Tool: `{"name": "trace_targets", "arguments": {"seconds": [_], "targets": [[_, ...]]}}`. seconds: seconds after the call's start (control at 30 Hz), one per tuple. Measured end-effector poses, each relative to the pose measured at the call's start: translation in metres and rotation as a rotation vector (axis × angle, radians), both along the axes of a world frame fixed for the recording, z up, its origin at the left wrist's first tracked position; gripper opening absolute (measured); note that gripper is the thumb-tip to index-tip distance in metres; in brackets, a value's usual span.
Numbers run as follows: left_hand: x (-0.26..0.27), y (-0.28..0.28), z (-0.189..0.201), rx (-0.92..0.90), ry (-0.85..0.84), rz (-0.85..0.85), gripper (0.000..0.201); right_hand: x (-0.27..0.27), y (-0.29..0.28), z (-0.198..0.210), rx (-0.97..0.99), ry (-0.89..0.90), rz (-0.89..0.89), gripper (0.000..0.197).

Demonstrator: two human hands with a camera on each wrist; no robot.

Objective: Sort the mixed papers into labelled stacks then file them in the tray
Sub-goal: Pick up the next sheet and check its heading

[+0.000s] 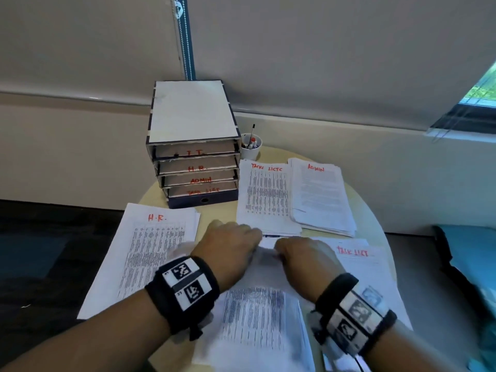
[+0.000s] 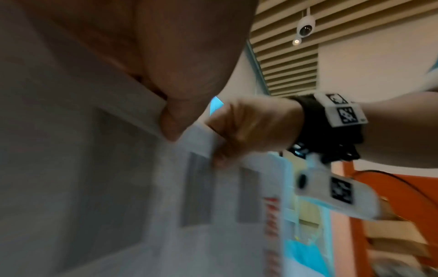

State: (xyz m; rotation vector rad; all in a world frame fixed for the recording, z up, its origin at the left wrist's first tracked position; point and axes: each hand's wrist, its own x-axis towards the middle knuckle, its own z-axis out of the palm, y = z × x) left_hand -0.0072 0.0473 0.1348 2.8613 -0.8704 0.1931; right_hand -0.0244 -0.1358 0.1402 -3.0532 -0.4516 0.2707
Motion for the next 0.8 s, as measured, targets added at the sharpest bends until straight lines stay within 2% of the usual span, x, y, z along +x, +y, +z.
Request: {"name": "trace_targets", "arguments": {"seconds": [0.07, 0.1, 0.17, 0.2, 0.23, 0.27, 0.3, 0.33, 0.37, 0.4, 0.5, 0.57, 0.67, 0.8], "targets": [[0.012, 0.022, -0.007, -0.138, -0.091, 0.126, 0.004, 0.008, -0.024, -0.006, 0.137, 0.056, -0.164, 0.015], [0.020, 0.038, -0.016, -0.186, -0.085, 0.263, 0.014, 0.010, -0.038, -0.010, 0.253, 0.066, -0.235, 0.023], [0.028, 0.070, -0.034, -0.352, 0.074, 0.512, 0.051, 0.008, -0.060, -0.010, 0.488, 0.060, -0.376, 0.032], [0.029, 0.081, -0.043, -0.523, 0.188, 0.595, 0.065, 0.006, -0.066, -0.009, 0.604, 0.055, -0.419, 0.031], [0.025, 0.084, -0.047, -0.739, 0.373, 0.657, 0.070, 0.003, -0.068, -0.008, 0.735, 0.053, -0.444, 0.027], [0.020, 0.080, -0.048, -0.982, 0.614, 0.660, 0.069, 0.002, -0.066, -0.007, 0.879, 0.054, -0.462, 0.022], [0.014, 0.073, -0.045, -1.177, 0.863, 0.598, 0.059, 0.000, -0.062, -0.006, 1.010, 0.054, -0.478, 0.019], [0.012, 0.066, -0.046, -1.294, 1.009, 0.511, 0.050, -0.001, -0.059, -0.006, 1.108, 0.046, -0.491, 0.019], [0.011, 0.059, -0.044, -1.315, 1.024, 0.420, 0.044, 0.000, -0.054, -0.007, 1.176, 0.035, -0.497, 0.020], [0.011, 0.052, -0.042, -1.297, 0.958, 0.356, 0.041, 0.000, -0.049, -0.011, 1.235, 0.023, -0.508, 0.021], [0.015, 0.034, -0.034, -1.223, 0.636, 0.359, 0.012, 0.002, -0.038, -0.017, 1.324, -0.069, -0.524, 0.019], [0.014, 0.027, -0.036, -1.232, 0.514, 0.344, 0.020, 0.003, -0.034, -0.021, 1.388, -0.112, -0.527, 0.017], [0.009, 0.027, -0.049, -1.200, 0.467, 0.395, 0.023, 0.002, -0.033, -0.030, 1.416, -0.086, -0.604, 0.019], [0.001, 0.034, -0.072, -1.159, 0.563, 0.405, 0.027, -0.003, -0.035, -0.048, 1.371, -0.017, -0.648, 0.024]]}}
